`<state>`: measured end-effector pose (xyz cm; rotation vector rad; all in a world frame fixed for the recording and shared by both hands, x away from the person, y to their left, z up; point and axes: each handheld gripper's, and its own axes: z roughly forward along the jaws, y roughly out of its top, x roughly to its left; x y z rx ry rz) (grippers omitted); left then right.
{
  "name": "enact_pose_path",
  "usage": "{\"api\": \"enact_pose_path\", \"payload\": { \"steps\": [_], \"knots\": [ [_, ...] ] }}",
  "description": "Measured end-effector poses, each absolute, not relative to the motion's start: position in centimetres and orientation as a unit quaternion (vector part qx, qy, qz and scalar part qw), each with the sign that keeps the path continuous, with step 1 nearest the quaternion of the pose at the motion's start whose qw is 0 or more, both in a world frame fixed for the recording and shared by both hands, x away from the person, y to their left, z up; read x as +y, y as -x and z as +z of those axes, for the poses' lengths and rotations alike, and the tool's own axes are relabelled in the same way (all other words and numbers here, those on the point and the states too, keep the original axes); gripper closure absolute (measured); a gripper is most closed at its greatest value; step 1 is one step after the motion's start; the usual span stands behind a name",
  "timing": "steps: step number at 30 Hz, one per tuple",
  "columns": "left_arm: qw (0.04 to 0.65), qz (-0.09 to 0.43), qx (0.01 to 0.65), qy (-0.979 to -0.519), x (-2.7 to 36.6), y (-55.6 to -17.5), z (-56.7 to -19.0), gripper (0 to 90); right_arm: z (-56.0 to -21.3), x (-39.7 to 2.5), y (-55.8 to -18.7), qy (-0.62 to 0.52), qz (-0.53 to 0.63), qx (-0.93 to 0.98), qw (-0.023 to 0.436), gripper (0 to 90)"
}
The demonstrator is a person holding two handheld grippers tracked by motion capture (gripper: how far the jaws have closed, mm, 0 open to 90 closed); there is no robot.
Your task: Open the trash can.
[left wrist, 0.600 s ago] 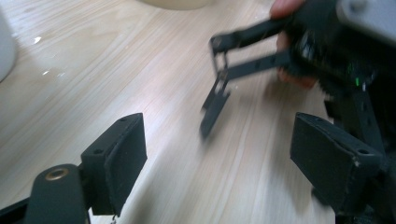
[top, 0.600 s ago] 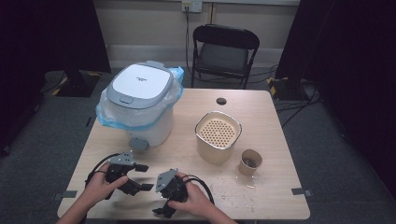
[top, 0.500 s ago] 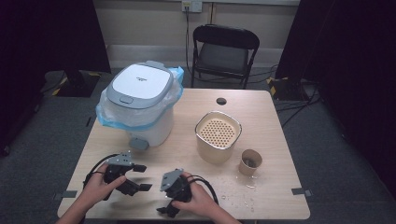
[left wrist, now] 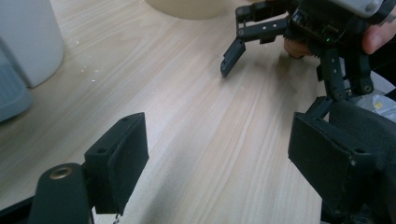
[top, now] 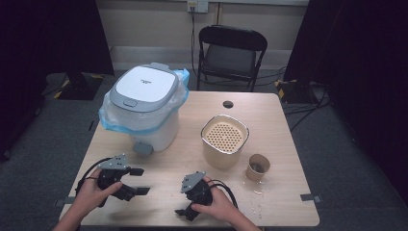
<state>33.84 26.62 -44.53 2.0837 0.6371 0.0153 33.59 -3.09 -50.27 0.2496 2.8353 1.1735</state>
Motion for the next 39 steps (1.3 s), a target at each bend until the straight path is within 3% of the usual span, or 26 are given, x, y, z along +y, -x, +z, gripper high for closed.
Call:
{"api": "enact_pose_path", "payload": {
  "steps": [39],
  "knots": [
    [0.475, 0.051, 0.271, -0.835, 28.7, -36.9, -34.3, 20.1, -50.3, -3.1, -33.6, -0.084, 0.381, 0.920, 0.034, 0.0]
  ]
}}
